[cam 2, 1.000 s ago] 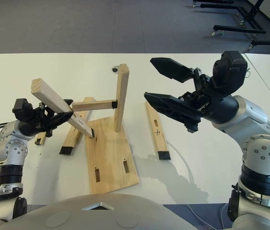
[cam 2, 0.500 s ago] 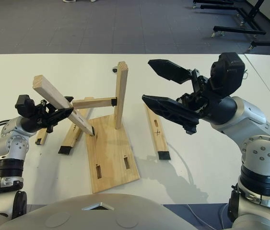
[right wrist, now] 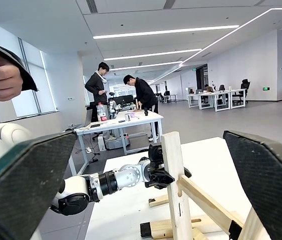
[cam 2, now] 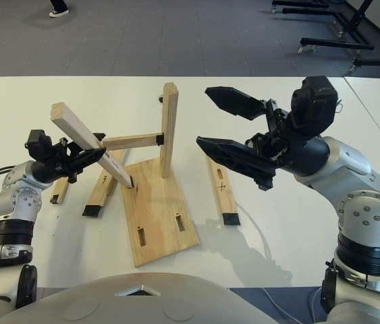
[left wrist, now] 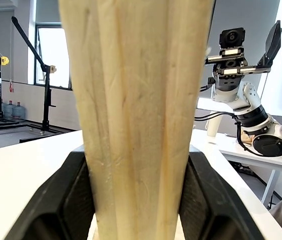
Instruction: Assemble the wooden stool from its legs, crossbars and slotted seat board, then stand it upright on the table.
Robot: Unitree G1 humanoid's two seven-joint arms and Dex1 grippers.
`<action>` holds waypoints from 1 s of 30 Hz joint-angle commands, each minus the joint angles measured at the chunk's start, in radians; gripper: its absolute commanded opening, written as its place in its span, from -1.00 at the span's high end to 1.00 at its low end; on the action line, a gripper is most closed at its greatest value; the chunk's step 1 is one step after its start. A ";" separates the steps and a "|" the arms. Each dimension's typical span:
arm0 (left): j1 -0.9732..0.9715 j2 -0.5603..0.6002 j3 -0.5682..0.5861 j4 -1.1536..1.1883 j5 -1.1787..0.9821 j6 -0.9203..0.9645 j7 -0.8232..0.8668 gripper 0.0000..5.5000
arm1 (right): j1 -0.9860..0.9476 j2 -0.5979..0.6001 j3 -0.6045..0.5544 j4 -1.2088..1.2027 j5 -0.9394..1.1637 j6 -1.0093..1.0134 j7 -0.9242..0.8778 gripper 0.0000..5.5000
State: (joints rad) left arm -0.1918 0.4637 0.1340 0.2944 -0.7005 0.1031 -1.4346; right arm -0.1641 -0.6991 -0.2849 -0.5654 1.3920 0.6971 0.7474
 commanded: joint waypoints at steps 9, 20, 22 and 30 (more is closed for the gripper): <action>-0.008 0.024 -0.035 0.067 0.085 -0.005 0.005 0.26 | -0.186 0.057 0.135 -0.043 -0.308 -0.085 -0.172 -0.95; -0.021 0.028 -0.043 0.076 0.086 -0.006 -0.008 0.26 | -0.507 0.223 0.579 0.028 -0.918 -0.259 -0.249 -0.95; -0.026 0.026 -0.048 0.076 0.086 -0.004 -0.010 0.26 | -0.530 0.259 0.642 0.093 -1.013 -0.309 -0.236 -0.95; -0.035 0.034 -0.061 0.078 0.086 0.006 -0.021 0.26 | -0.562 0.331 0.792 0.289 -1.296 -0.479 -0.170 -0.95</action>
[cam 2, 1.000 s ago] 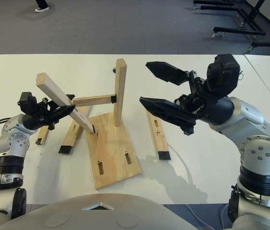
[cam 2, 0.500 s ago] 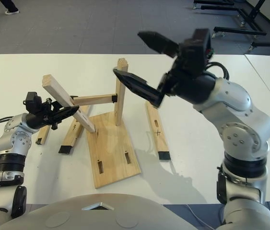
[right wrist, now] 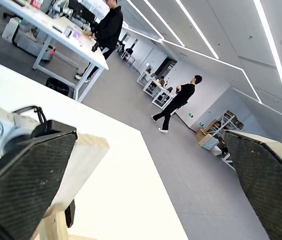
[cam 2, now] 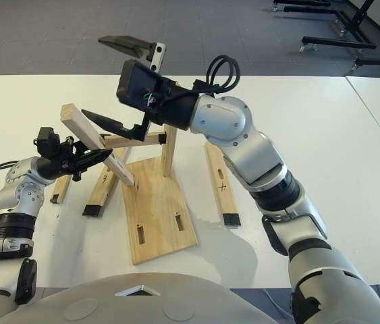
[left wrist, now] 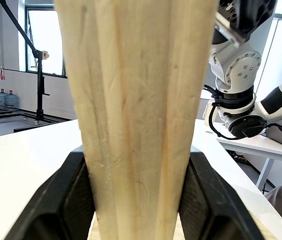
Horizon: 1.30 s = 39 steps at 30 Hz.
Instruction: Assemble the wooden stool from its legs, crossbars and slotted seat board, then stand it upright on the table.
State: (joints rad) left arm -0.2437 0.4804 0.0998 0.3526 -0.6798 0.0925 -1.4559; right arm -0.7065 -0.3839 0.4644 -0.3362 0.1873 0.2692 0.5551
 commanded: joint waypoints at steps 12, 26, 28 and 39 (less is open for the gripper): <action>0.022 0.023 -0.040 0.001 0.062 0.032 -0.004 0.26 | 0.003 0.031 0.129 0.190 -0.393 -0.105 0.068 -0.95; 0.028 0.027 -0.055 -0.016 0.073 0.044 -0.008 0.26 | 0.078 0.007 0.171 0.173 -0.449 -0.018 0.219 -0.95; 0.033 0.026 -0.059 -0.019 0.079 0.043 -0.006 0.26 | 0.082 0.003 0.174 0.166 -0.450 -0.005 0.235 -0.95; 0.050 0.032 -0.076 -0.036 0.093 0.034 -0.007 0.26 | 0.107 0.037 0.060 0.059 -0.369 -0.039 0.232 -0.95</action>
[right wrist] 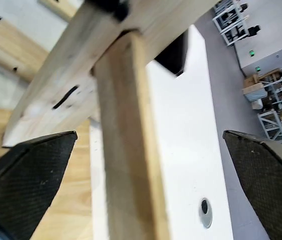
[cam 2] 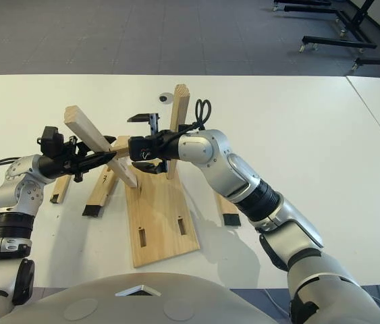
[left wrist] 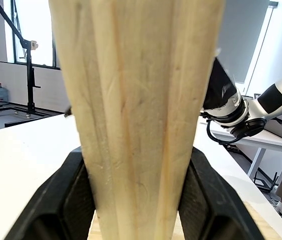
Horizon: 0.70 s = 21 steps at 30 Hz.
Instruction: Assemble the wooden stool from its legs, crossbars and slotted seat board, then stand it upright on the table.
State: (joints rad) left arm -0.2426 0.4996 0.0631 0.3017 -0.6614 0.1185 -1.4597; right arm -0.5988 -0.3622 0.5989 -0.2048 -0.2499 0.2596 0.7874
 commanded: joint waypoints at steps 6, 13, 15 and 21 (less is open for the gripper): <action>0.050 0.019 -0.042 0.024 0.074 -0.001 -0.003 0.26 | -0.004 0.037 -0.207 -0.213 0.277 0.001 0.057 -0.95; 0.025 0.020 -0.047 0.057 0.080 -0.013 -0.017 0.26 | -0.093 0.058 -0.221 -0.043 0.110 -0.095 -0.118 -0.95; 0.022 0.020 -0.049 0.062 0.081 -0.015 -0.020 0.26 | -0.100 0.052 -0.201 0.001 0.067 -0.118 -0.132 -0.95; 0.013 0.021 -0.055 0.065 0.082 -0.012 -0.026 0.26 | 0.006 -0.049 -0.029 0.079 -0.028 -0.093 0.029 -0.95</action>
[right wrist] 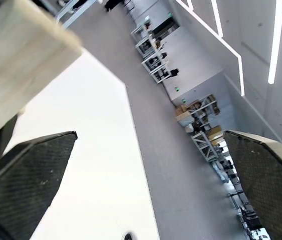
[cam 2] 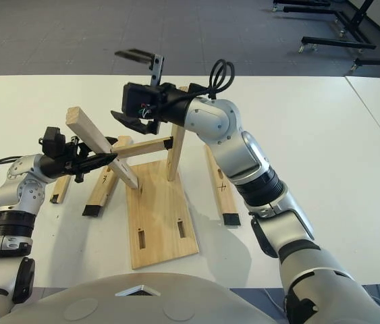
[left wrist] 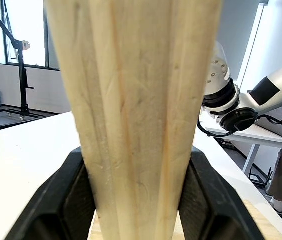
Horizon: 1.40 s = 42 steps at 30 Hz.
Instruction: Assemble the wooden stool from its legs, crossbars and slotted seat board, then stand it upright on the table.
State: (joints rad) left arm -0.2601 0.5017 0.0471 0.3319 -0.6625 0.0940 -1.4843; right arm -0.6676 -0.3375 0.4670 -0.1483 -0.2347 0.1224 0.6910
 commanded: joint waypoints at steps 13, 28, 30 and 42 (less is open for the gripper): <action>0.038 0.027 -0.060 0.009 0.107 0.004 0.016 0.26 | 0.099 -0.043 0.047 -0.038 -0.008 0.107 0.100 -0.95; 0.080 0.069 -0.077 -0.051 0.118 -0.026 0.039 0.26 | 0.157 -0.182 -0.831 -0.112 0.712 0.443 0.031 -0.95; 0.087 0.073 -0.078 -0.059 0.116 -0.026 0.040 0.26 | 0.239 -0.242 -0.809 -0.003 0.670 0.402 0.086 -0.95; 0.081 0.081 -0.105 -0.086 0.123 -0.039 0.051 0.26 | 0.329 -0.050 -0.468 -0.157 0.678 0.504 -0.036 -0.95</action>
State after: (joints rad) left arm -0.2162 0.5609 -0.0045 0.2304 -0.6514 0.0488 -1.4323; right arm -0.3450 -0.4206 -0.0332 -0.2383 0.3930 0.5759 0.6580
